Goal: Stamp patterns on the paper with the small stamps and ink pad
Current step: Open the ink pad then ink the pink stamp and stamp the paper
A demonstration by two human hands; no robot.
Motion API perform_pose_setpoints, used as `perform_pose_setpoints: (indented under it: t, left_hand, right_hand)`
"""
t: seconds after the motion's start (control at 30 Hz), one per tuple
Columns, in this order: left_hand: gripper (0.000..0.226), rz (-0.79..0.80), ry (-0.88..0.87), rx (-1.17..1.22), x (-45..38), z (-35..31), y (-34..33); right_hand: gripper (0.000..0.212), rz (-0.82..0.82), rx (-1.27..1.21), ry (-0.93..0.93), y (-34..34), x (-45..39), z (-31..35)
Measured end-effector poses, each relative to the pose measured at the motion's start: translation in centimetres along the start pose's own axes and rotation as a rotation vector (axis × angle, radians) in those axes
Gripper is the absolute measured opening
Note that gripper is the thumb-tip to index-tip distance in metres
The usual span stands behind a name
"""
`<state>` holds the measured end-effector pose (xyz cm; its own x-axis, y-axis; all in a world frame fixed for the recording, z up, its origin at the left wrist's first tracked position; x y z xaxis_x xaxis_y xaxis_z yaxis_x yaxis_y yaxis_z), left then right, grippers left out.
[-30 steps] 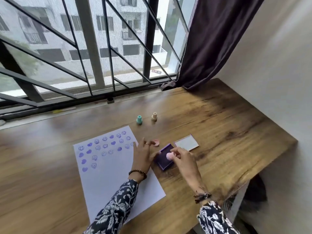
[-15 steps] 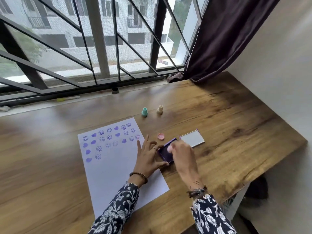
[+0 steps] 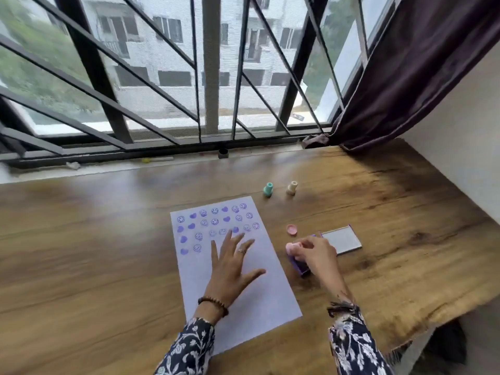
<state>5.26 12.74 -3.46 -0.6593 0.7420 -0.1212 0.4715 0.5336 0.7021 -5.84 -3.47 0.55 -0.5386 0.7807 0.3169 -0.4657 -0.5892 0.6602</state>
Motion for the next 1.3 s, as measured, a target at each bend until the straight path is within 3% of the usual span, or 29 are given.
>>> perform_pose_setpoints:
  t: [0.17, 0.33, 0.63, 0.97, 1.07, 1.17, 1.3]
  left_hand:
    - [0.068, -0.238, 0.148, -0.127, 3.7, 7.7, 8.2]
    - [0.081, -0.146, 0.264, -0.197, 5.0, 12.0, 9.7]
    - [0.076, -0.121, 0.249, -0.179, 5.3, 12.1, 9.4]
    - [0.075, -0.147, 0.244, -0.161, 5.4, 11.9, 9.6]
    - [0.074, -0.139, 0.259, -0.148, 5.5, 12.0, 9.6]
    - [0.074, -0.125, 0.269, -0.158, 5.5, 12.1, 9.6]
    - [0.073, -0.1, 0.273, -0.149, 5.5, 12.0, 9.6]
  right_hand:
    - [0.004, 0.098, -0.148, 0.125, -7.6, 2.7, 5.7]
    - [0.014, 0.001, 0.046, 0.351, -12.9, 4.7, 10.5]
    - [0.019, -0.163, 0.349, 0.538, -15.6, 6.1, 11.5]
    - [0.012, 0.068, 0.776, 0.554, -17.7, 3.1, 14.6]
    - [0.022, 0.182, 0.832, 0.529, -18.2, 2.1, 15.0]
    - [0.009, 0.312, 0.649, 0.456, -17.5, 1.1, 14.4]
    - [0.011, 0.405, -0.148, 0.143, -14.2, 0.9, 10.8]
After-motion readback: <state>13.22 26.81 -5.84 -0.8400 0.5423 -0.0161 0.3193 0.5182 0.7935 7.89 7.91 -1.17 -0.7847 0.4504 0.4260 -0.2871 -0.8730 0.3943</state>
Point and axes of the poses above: each hand's wrist, its own x-axis away from the middle knuckle, its own y-axis out of the back of the hand, z = x × y, the point moved 8 cm from there along -x, towards the middle knuckle, and after that the axes turned 4 degrees about x, right-handed, at the moved point
